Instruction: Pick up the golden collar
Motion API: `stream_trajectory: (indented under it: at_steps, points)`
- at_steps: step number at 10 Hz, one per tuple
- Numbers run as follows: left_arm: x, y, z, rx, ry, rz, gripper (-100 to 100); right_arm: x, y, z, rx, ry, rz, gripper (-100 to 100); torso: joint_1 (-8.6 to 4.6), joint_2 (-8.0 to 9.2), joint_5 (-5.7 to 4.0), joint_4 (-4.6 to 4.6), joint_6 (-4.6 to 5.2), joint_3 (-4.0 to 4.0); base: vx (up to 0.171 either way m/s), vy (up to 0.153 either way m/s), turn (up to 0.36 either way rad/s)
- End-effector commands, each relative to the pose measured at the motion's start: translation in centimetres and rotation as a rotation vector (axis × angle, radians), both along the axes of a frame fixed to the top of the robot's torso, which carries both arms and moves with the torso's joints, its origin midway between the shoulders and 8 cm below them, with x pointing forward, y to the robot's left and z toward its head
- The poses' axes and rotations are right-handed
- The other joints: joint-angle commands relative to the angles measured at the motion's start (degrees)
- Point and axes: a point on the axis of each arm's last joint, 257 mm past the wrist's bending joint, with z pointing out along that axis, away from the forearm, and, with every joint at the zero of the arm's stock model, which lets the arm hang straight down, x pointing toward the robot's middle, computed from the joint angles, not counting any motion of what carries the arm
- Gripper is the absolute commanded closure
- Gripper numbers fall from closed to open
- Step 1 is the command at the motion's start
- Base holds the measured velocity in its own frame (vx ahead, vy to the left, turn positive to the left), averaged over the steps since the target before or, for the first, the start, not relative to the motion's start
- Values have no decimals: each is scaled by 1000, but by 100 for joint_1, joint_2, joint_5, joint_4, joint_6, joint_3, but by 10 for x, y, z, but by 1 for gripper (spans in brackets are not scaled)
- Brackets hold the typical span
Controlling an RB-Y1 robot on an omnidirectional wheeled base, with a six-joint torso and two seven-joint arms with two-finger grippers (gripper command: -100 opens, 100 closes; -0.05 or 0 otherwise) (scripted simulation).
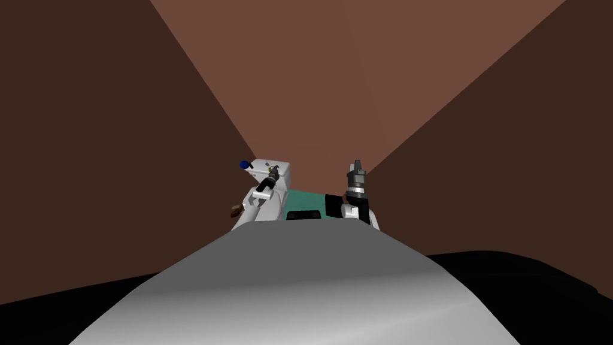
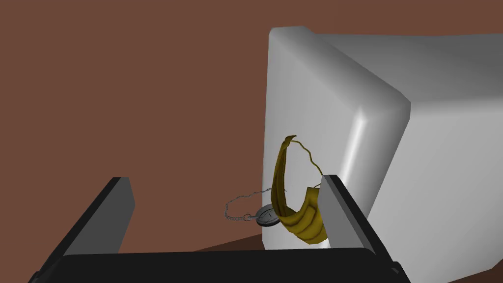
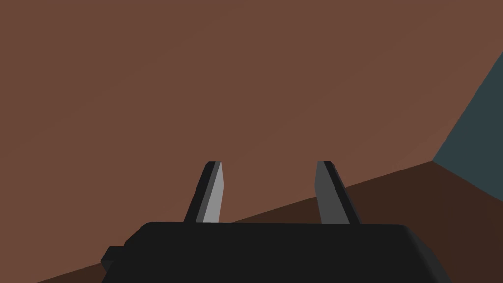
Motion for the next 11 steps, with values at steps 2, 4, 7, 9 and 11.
stream_trajectory:
  at_steps: [2,4,7,9,11]
  points:
    - [4,13,-17,64,69,10,-100,0,0,0,0,0,0,0,-10,1,-2,1,0,1,19,52,-78]
    - [6,32,-33,139,133,21,-100,0,0,0,0,0,0,0,-9,3,-3,1,0,2,21,71,-104]
    - [6,52,-48,208,197,34,-100,0,0,0,0,0,0,0,-13,0,-2,0,-2,0,24,58,-72]
    - [6,70,-59,265,249,46,-100,0,0,0,0,0,0,0,-17,1,-4,1,0,1,19,51,-89]
    - [4,85,-67,308,290,56,-100,0,0,0,0,0,0,0,-13,2,-3,1,-1,1,23,55,-64]
